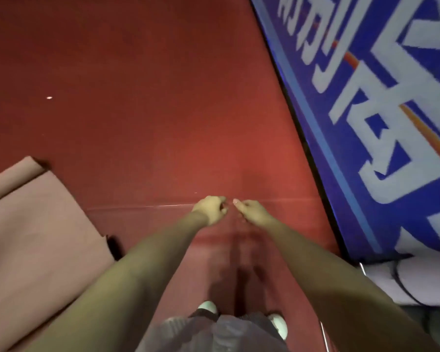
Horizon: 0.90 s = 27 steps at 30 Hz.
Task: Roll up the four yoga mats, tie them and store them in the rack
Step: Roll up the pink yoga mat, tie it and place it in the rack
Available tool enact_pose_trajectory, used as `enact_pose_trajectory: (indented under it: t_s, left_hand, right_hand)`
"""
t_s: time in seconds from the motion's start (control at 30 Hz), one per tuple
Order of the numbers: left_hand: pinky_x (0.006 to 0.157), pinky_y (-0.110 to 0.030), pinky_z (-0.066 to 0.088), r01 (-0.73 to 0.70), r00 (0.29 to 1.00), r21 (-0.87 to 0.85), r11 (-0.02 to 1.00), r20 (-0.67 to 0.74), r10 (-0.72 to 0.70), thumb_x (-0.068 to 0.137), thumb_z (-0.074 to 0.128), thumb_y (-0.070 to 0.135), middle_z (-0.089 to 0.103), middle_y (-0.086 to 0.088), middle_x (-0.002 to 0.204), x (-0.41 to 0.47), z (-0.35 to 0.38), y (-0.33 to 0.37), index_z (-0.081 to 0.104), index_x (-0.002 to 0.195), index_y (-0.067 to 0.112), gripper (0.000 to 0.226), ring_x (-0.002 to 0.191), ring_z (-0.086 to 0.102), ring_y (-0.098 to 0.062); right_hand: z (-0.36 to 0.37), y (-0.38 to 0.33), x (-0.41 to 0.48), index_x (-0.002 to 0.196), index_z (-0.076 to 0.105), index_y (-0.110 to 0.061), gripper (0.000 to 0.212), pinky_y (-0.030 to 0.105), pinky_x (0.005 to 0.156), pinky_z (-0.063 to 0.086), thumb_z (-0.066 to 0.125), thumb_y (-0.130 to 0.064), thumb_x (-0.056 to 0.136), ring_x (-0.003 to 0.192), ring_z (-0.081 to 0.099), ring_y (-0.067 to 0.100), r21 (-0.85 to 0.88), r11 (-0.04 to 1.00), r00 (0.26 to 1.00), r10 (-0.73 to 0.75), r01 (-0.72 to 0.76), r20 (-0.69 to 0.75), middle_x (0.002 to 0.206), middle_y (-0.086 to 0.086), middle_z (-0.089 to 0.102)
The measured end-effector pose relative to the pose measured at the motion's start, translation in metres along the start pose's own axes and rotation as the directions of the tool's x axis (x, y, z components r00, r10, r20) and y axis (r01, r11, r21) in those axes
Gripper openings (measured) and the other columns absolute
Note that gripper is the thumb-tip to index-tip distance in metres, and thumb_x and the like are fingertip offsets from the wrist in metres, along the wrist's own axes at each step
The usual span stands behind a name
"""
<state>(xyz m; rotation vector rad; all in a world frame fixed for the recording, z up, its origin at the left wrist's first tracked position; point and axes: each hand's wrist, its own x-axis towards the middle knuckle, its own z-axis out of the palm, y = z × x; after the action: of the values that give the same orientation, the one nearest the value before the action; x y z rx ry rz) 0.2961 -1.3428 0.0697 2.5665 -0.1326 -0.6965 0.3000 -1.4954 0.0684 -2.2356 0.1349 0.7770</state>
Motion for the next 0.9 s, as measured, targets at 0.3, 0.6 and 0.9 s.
enact_pose_trajectory:
  t_s: [0.3,0.6,0.9]
  left_hand:
    - [0.091,-0.031,0.047,0.377,0.886,-0.309,0.873,-0.153,-0.437,0.096,0.047,0.025,0.065,-0.009,0.12,-0.101,-0.057,-0.219,0.06,0.121,0.014,0.03,0.11,0.059,-0.027]
    - [0.086,-0.027,0.04,0.514,0.696,-0.597,0.616,-0.129,-0.706,0.098,0.047,0.021,0.062,-0.015,0.122,-0.164,-0.097,-0.385,0.056,0.125,0.005,0.032,0.111,0.057,-0.03]
    - [0.089,-0.029,0.04,0.587,0.461,-0.73,0.351,-0.056,-0.886,0.098,0.047,0.017,0.063,-0.017,0.12,-0.267,-0.114,-0.522,0.059,0.122,0.004,0.03,0.111,0.056,-0.03]
  right_hand:
    - [0.165,-0.164,0.051,0.083,0.053,-0.009,0.033,0.028,0.069,0.036,0.049,-0.039,0.096,0.072,0.049,0.021,-0.286,0.905,0.909,-0.199,0.314,0.367,0.082,0.011,0.056]
    - [0.334,-0.326,0.112,0.084,0.052,-0.014,0.032,0.027,0.073,0.035,0.046,-0.042,0.097,0.085,0.049,0.018,-0.42,0.702,0.727,-0.203,0.575,0.656,0.094,0.01,0.059]
    - [0.504,-0.451,0.108,0.081,0.057,-0.013,0.034,0.025,0.071,0.035,0.044,-0.039,0.098,0.085,0.054,0.022,-0.436,0.444,0.519,-0.081,0.783,0.851,0.092,0.008,0.056]
